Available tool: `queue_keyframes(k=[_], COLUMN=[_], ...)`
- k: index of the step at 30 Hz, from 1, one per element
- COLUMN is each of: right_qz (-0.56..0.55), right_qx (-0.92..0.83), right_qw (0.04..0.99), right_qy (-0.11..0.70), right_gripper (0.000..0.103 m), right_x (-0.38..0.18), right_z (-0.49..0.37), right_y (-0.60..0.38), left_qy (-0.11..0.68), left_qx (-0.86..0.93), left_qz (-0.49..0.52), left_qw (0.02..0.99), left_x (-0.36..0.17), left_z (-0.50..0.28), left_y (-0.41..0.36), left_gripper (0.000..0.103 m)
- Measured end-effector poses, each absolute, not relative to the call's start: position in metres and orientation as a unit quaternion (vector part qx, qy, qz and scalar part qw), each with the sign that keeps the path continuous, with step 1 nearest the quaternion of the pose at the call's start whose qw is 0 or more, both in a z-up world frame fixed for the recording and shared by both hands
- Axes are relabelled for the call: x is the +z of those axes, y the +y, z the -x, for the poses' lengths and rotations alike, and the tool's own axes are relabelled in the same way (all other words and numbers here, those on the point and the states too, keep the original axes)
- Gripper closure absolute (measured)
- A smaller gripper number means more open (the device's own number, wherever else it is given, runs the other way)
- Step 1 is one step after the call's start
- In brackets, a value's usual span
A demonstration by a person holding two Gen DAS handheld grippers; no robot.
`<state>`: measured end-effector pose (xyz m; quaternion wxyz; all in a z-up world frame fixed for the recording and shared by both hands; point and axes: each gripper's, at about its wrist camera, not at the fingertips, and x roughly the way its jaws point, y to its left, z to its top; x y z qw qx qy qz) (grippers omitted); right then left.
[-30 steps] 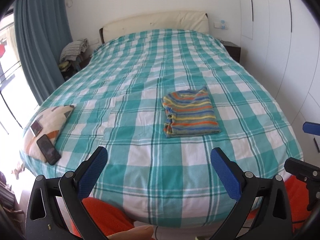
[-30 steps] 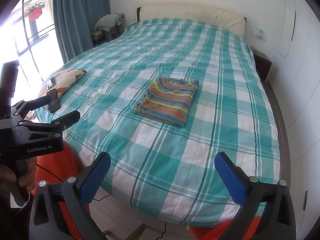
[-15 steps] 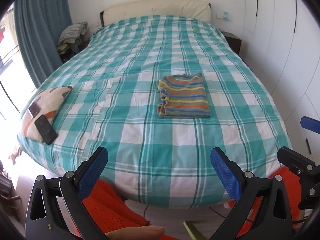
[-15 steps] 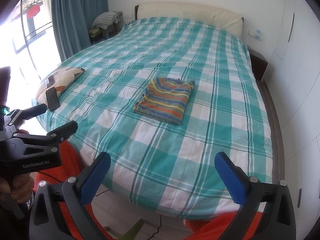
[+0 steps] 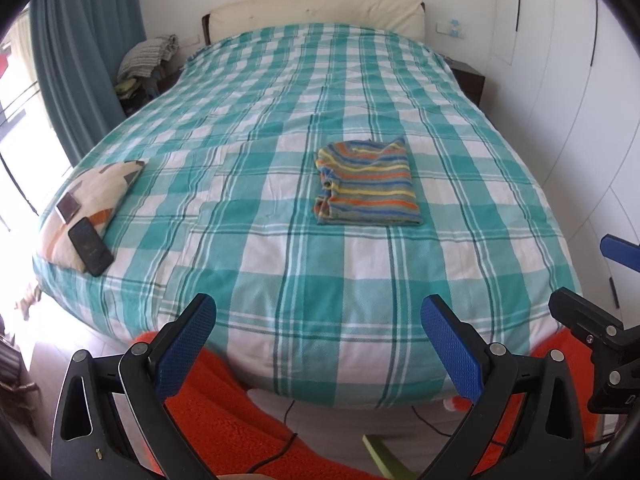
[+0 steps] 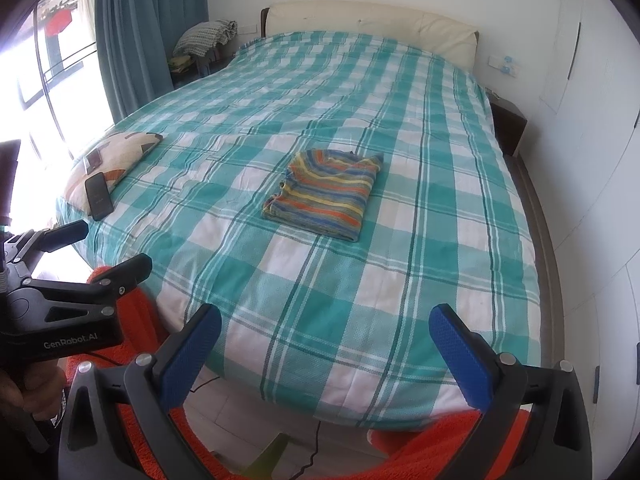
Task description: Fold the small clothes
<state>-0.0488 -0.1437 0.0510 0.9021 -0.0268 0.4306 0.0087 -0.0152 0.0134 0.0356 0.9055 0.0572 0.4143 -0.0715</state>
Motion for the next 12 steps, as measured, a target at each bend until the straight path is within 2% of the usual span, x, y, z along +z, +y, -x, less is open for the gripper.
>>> queue_keyframes(k=[12], right_qz=[0.016], right_qx=[0.004], right_qw=[0.901], right_qy=[0.433], right_gripper=[0.001], right_x=[0.0437], right_z=[0.0461], right_y=[-0.1502], left_qy=[0.407], left_qx=[-0.061], left_qz=[-0.071], left_qw=[0.909], left_x=[0.0330], left_z=[0.0171], left_y=[0.0109], left_gripper=[0.000])
